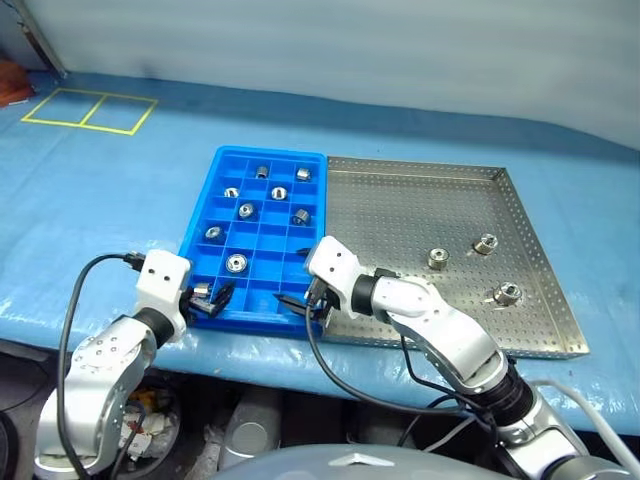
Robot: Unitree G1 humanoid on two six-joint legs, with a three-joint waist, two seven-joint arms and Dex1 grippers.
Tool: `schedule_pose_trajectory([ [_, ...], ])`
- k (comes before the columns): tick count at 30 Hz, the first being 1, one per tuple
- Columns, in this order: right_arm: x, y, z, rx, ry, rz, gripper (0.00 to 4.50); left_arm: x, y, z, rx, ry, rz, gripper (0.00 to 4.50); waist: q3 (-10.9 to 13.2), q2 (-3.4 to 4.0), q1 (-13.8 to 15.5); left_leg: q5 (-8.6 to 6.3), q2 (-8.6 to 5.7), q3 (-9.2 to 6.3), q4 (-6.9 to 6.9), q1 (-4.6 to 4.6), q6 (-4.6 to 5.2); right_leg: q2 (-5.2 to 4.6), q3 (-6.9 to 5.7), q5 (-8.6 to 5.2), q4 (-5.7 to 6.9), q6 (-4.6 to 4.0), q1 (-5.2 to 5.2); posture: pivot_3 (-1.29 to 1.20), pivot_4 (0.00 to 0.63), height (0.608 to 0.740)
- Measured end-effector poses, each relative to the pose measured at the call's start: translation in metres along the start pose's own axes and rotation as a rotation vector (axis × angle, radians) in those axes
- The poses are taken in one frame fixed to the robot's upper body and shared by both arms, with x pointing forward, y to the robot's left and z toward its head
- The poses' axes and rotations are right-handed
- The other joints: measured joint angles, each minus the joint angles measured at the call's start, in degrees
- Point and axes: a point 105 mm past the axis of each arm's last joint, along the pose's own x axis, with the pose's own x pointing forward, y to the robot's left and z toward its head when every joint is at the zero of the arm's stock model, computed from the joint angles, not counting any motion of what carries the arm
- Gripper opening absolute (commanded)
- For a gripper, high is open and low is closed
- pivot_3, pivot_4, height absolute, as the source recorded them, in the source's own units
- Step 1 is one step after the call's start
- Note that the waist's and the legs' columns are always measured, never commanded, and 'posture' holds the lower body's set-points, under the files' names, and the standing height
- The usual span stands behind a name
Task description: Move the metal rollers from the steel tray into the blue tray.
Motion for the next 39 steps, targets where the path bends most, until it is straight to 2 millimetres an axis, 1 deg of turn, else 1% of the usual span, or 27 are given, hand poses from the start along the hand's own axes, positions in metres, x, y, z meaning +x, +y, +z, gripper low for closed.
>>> schedule_pose_trajectory([
  [1, -0.002, -0.001, 0.000, 0.008, -0.004, -0.018, 4.50, 0.004, -0.001, 0.011, -0.002, -0.048, -0.005, 4.46, 0.0, 0.00, 0.1, 0.00, -0.02, 0.00, 0.00, -0.02, 0.00, -0.02, -0.01, 0.00, -0.02, 0.00, 0.01, 0.31, 0.150, 0.740],
  [3, -0.008, -0.005, 0.000, 0.040, -0.013, -0.061, 4.50, 0.010, -0.007, 0.026, -0.002, -0.116, -0.036, 4.46, 0.0, -0.01, 0.0, 0.00, -0.06, 0.01, 0.00, -0.08, 0.00, -0.05, 0.00, 0.01, -0.08, 0.01, 0.04, 0.27, 0.150, 0.740],
  [6, -0.020, -0.015, -0.003, 0.101, -0.019, -0.158, 4.50, 0.023, -0.017, 0.040, 0.021, -0.176, -0.090, 4.46, 0.0, -0.01, -0.2, 0.00, -0.08, 0.01, -0.02, -0.10, 0.01, -0.05, 0.00, 0.01, -0.11, 0.01, 0.06, 0.21, 0.150, 0.740],
  [9, -0.038, -0.034, -0.010, 0.163, -0.010, -0.314, 4.50, 0.038, -0.030, 0.048, 0.024, -0.213, -0.160, 4.46, 0.0, -0.01, -0.8, 0.00, -0.09, 0.02, -0.01, -0.09, 0.01, -0.04, 0.01, 0.01, -0.10, 0.01, 0.07, 0.16, 0.150, 0.740],
  [11, -0.050, -0.047, -0.015, 0.205, 0.002, -0.429, 4.50, 0.048, -0.039, 0.052, 0.004, -0.238, -0.196, 4.46, 0.0, -0.01, -1.7, 0.00, -0.07, 0.03, 0.01, -0.09, 0.02, -0.03, 0.02, 0.01, -0.09, 0.01, 0.08, 0.10, 0.150, 0.740],
  [12, -0.056, -0.057, -0.017, 0.227, 0.011, -0.511, 4.50, 0.053, -0.046, 0.053, -0.008, -0.250, -0.218, 4.46, 0.0, -0.01, -2.4, 0.01, -0.07, 0.05, 0.01, -0.08, 0.02, -0.02, 0.05, 0.01, -0.08, 0.02, 0.08, 0.10, 0.150, 0.740],
  [15, -0.072, -0.079, -0.024, 0.286, 0.028, -0.701, 4.50, 0.061, -0.064, 0.053, -0.016, -0.265, -0.279, 4.46, 0.0, -0.01, -4.1, 0.01, -0.08, 0.05, 0.00, -0.08, 0.03, 0.00, 0.06, 0.02, -0.07, 0.01, 0.07, 0.06, 0.150, 0.740],
  [17, -0.078, -0.090, -0.031, 0.335, 0.049, -0.791, 4.50, 0.065, -0.074, 0.051, -0.014, -0.267, -0.307, 4.46, 0.0, 0.00, -5.4, 0.01, -0.06, 0.09, -0.01, -0.05, 0.03, 0.04, 0.12, 0.02, -0.04, 0.00, 0.07, 0.04, 0.150, 0.740],
  [20, -0.077, -0.106, -0.042, 0.395, 0.094, -0.899, 4.50, 0.065, -0.092, 0.048, 0.008, -0.264, -0.387, 4.46, 0.0, 0.01, -7.2, 0.02, -0.07, 0.14, 0.00, 0.02, 0.03, 0.13, 0.18, 0.02, 0.06, 0.00, 0.06, 0.04, 0.150, 0.740],
  [24, -0.068, -0.116, -0.063, 0.447, 0.173, -0.961, 4.50, 0.062, -0.110, 0.042, 0.042, -0.251, -0.481, 4.46, 0.0, 0.03, -8.2, 0.02, -0.06, 0.16, 0.00, 0.05, 0.03, 0.27, 0.31, 0.02, 0.09, -0.01, 0.05, 0.04, 0.150, 0.740],
  [31, -0.060, -0.134, -0.083, 0.534, 0.186, -1.044, 4.50, 0.060, -0.118, 0.039, 0.029, -0.260, -0.502, 4.46, 0.0, 0.04, -8.4, 0.03, -0.02, 0.12, 0.03, 0.05, 0.03, 0.41, 0.43, 0.04, 0.10, 0.02, 0.08, 0.08, 0.150, 0.740],
  [35, -0.057, -0.134, -0.105, 0.593, 0.232, -1.064, 4.50, 0.058, -0.122, 0.032, 0.014, -0.245, -0.512, 4.46, 0.0, 0.05, -8.2, 0.03, -0.03, 0.14, 0.01, 0.05, 0.03, 0.41, 0.48, 0.05, 0.09, 0.03, 0.07, 0.10, 0.150, 0.740],
  [37, -0.057, -0.135, -0.108, 0.604, 0.228, -1.070, 4.50, 0.057, -0.123, 0.029, 0.008, -0.235, -0.516, 4.46, 0.0, 0.08, -8.2, 0.03, -0.01, 0.14, 0.01, 0.06, 0.03, 0.41, 0.49, 0.05, 0.10, 0.03, 0.08, 0.11, 0.150, 0.740],
  [39, -0.057, -0.135, -0.109, 0.602, 0.222, -1.071, 4.11, 0.056, -0.124, 0.028, 0.004, -0.234, -0.514, 4.50, 0.0, 0.08, -8.1, 0.03, 0.01, 0.13, 0.03, 0.09, 0.03, 0.43, 0.48, 0.05, 0.12, 0.03, 0.09, 0.11, 0.150, 0.740],
])
